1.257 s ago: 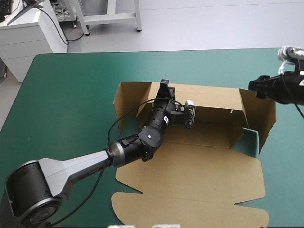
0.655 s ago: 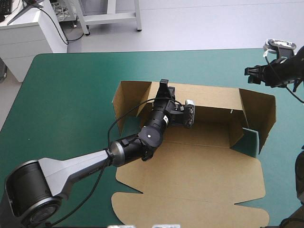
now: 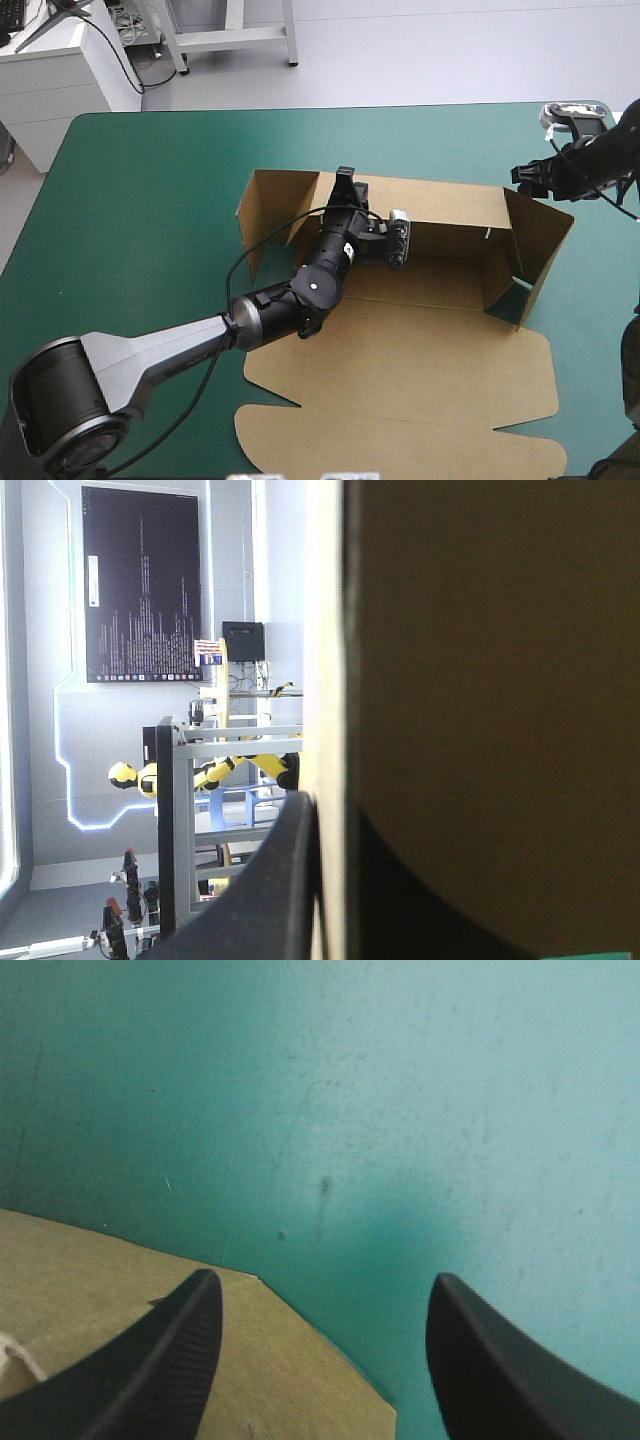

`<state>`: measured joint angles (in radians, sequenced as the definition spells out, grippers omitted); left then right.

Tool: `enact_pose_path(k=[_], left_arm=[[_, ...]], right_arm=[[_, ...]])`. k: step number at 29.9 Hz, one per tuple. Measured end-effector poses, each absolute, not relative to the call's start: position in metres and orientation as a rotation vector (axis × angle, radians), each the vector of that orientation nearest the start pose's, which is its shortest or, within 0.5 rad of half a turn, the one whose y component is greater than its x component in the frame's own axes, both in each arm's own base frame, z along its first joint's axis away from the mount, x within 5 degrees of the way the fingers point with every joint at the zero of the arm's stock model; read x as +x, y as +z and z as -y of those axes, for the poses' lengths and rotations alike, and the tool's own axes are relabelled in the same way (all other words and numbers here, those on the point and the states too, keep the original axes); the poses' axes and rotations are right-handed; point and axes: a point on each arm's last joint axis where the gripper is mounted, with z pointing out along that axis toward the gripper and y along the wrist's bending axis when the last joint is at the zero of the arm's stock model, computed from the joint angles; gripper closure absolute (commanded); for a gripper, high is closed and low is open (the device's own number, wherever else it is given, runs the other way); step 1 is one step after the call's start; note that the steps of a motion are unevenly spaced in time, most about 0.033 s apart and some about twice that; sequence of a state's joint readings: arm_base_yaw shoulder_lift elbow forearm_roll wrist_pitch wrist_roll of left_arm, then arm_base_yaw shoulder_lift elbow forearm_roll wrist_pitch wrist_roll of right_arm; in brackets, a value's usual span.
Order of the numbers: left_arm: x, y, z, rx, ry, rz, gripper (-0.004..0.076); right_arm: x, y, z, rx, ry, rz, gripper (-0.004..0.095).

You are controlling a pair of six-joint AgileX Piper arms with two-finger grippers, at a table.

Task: Fold the box

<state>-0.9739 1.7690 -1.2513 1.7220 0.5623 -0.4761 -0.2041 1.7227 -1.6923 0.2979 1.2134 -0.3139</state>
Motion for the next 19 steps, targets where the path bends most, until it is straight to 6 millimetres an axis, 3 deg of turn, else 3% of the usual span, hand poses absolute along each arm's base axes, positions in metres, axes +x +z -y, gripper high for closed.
enact_pose_path(k=[7, 19], left_arm=[[0.267, 0.282, 0.307, 1.532, 0.729, -1.158, 0.0732], [0.266, 0.282, 0.307, 1.533, 0.729, -1.158, 0.0732]], right_arm=[[0.335, 0.336, 0.04, -0.125, 0.322, -2.692, 0.0355], [0.275, 0.322, 0.022, -0.144, 0.35, -2.547, 0.0355]])
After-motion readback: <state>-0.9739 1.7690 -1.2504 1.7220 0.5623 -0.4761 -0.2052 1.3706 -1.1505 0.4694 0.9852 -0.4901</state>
